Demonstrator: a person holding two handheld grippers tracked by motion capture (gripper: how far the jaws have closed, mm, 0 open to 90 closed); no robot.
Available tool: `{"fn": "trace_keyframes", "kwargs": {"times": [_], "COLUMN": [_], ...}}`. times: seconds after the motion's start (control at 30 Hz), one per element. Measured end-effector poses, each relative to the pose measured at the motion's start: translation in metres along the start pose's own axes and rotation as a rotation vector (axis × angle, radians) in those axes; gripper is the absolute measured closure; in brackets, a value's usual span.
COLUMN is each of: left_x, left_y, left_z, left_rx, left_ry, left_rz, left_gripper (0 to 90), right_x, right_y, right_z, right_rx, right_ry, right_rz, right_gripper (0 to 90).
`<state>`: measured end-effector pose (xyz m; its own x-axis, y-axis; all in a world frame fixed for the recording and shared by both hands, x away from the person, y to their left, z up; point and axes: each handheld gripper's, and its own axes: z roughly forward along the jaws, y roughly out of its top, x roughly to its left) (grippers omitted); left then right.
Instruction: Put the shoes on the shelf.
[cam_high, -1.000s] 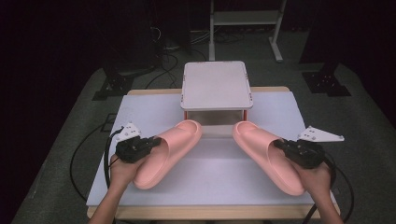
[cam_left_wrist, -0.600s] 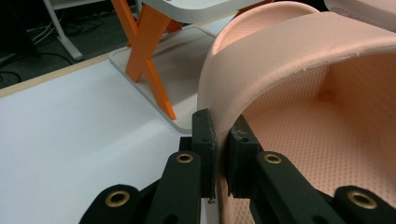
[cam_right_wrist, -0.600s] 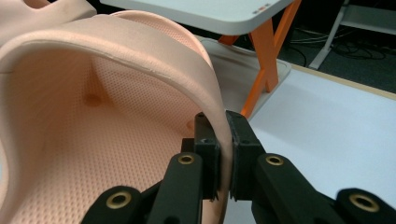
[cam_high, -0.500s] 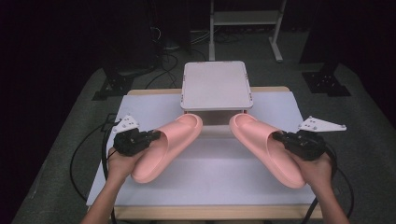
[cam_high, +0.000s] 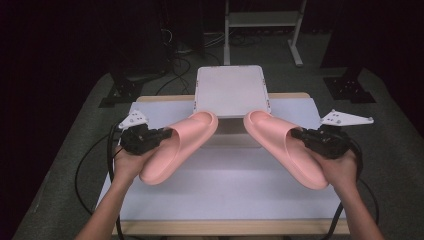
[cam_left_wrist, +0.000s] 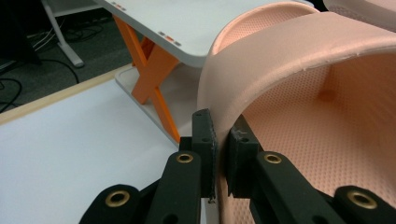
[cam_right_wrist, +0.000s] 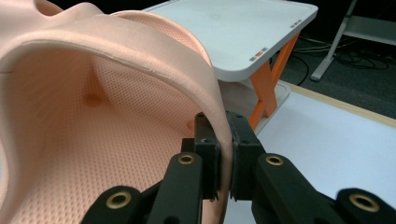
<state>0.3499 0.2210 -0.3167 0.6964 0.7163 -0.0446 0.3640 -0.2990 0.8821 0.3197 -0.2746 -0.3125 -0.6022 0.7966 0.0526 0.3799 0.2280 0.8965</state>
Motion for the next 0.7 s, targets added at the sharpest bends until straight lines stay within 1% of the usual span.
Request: {"fn": "trace_keyframes", "kwargs": {"times": [0.1,0.17,0.2,0.23,0.27,0.33,0.43,0.47,0.57,0.7], "left_x": [0.002,0.004,0.004,0.005,0.006,0.008,0.012,0.013,0.016,0.021], "left_y": [0.008,0.013,0.015,0.018,0.021,0.025,0.032,0.033,0.039,0.045], "left_z": [0.002,0.004,0.004,0.006,0.006,0.009,0.013,0.015,0.019,0.026], "left_rx": [-0.001,-0.005,-0.004,-0.004,0.001,0.007,0.014,0.016,0.016,0.020], "left_ry": [-0.004,0.001,0.003,0.003,0.004,0.009,0.017,0.018,0.021,0.027], "left_rz": [-0.009,-0.006,-0.005,-0.007,-0.006,-0.006,-0.008,-0.007,-0.009,-0.012], "left_gripper": [84.1,84.1,84.1,84.0,84.0,84.0,84.0,84.0,84.0,84.0], "right_x": [-0.001,-0.005,-0.005,-0.008,-0.008,-0.011,-0.014,-0.016,-0.017,-0.020], "right_y": [0.005,0.013,0.013,0.019,0.019,0.024,0.032,0.036,0.039,0.046], "right_z": [0.001,0.003,0.003,0.006,0.006,0.008,0.012,0.016,0.019,0.026], "right_rx": [-0.001,-0.004,-0.004,-0.001,-0.001,-0.005,-0.009,-0.006,-0.007,0.005], "right_ry": [0.001,0.004,0.004,0.004,0.004,-0.005,-0.002,-0.007,-0.008,-0.012], "right_rz": [0.003,0.006,0.006,0.011,0.011,0.013,0.020,0.020,0.021,0.024], "right_gripper": [84.0,84.0,84.0,84.0,84.0,84.0,84.0,84.0,84.0,84.0]}}
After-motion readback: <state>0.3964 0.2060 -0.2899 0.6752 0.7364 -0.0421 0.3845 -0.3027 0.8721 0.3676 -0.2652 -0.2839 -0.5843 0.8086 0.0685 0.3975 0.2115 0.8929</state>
